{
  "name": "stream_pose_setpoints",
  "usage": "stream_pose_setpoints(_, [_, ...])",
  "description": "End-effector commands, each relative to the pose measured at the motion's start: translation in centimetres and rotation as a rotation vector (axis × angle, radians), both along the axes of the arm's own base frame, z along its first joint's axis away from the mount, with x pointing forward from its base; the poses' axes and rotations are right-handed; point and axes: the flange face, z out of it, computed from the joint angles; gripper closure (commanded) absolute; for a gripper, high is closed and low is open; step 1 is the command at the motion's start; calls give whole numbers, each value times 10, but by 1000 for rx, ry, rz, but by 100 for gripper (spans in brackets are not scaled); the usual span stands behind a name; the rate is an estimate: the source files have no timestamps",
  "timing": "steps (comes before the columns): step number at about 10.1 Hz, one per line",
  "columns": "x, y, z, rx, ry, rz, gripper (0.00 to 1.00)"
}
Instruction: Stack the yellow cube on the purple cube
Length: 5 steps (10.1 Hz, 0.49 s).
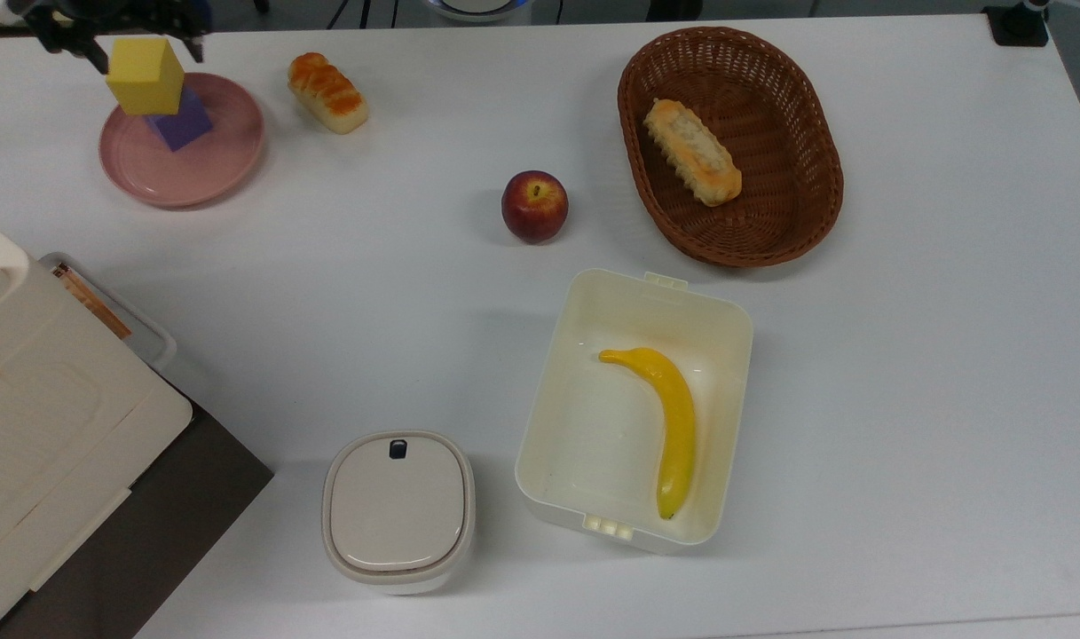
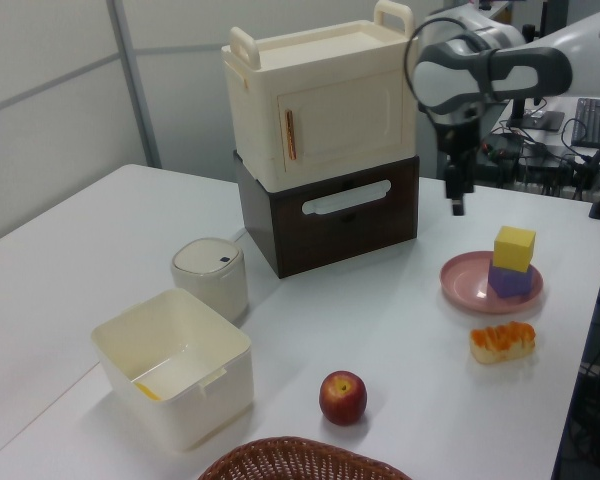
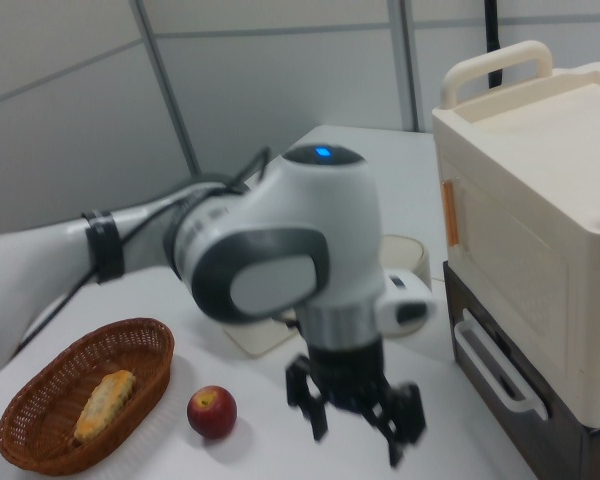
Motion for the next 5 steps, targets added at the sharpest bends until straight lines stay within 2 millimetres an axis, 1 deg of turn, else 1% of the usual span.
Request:
stream_pose_setpoints(1, [41, 95, 24, -26, -23, 29, 0])
stream_pose_setpoints(2, [52, 127, 33, -34, -46, 28, 0])
stream_pose_setpoints(3, [59, 155, 39, -42, -60, 25, 0])
stream_pose_setpoints(4, [65, 190, 39, -43, -67, 45, 0])
stream_pose_setpoints(5, [68, 218, 39, -51, -72, -18, 0])
